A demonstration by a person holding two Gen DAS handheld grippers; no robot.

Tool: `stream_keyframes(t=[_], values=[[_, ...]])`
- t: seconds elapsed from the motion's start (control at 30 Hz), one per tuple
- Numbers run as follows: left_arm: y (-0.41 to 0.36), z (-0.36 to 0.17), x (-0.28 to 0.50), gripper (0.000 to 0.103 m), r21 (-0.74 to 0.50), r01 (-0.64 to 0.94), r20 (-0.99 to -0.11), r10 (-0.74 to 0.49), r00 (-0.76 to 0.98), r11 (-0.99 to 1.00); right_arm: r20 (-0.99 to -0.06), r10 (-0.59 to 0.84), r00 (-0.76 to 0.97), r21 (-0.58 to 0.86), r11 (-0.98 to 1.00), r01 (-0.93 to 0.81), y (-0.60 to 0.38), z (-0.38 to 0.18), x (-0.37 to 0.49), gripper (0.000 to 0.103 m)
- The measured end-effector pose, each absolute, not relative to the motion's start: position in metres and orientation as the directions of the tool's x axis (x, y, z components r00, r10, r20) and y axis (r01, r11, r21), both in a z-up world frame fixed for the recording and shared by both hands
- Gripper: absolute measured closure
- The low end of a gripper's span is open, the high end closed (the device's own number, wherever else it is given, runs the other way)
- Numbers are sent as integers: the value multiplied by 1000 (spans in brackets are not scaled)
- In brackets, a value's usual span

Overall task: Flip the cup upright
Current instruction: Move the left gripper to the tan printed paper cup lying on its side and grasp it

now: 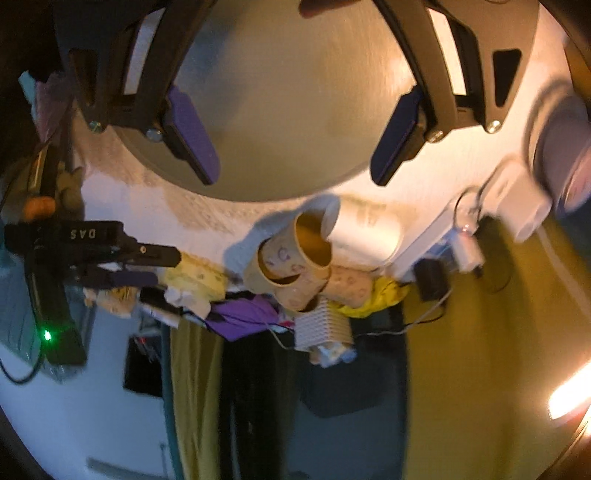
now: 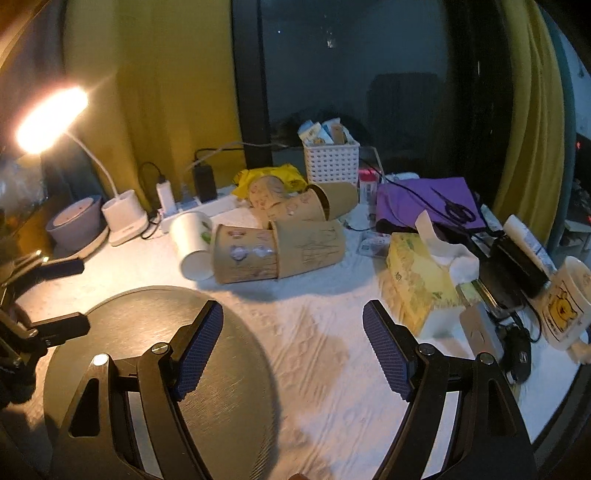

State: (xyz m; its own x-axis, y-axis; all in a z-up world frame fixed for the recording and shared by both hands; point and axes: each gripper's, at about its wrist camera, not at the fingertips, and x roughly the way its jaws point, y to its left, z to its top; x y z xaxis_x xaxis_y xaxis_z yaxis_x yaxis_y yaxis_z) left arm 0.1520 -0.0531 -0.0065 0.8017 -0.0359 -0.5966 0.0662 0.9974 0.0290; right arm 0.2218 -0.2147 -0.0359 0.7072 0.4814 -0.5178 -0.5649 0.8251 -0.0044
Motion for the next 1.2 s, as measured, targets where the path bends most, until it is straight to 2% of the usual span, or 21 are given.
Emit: stream_keyframes(t=[0.33, 0.7, 0.97, 1.03, 1.2], values=[[-64, -13, 248, 18, 188, 166, -669, 3, 743, 968, -536, 524, 662, 22, 792, -610, -216, -40, 275, 25], [-79, -34, 328, 18, 268, 290, -740, 4, 672, 919, -557, 554, 619, 78, 777, -624, -216, -46, 319, 25], [-89, -59, 349, 19, 342, 353, -786, 59, 615, 871, -571, 569, 592, 119, 770, -627, -218, -52, 327, 25], [-89, -61, 349, 24, 351, 355, -785, 66, 616, 866, -572, 568, 592, 118, 771, -626, -218, -52, 327, 25], [-89, -60, 344, 27, 376, 366, -778, 75, 624, 851, -565, 567, 600, 117, 774, -622, -219, -49, 323, 25]])
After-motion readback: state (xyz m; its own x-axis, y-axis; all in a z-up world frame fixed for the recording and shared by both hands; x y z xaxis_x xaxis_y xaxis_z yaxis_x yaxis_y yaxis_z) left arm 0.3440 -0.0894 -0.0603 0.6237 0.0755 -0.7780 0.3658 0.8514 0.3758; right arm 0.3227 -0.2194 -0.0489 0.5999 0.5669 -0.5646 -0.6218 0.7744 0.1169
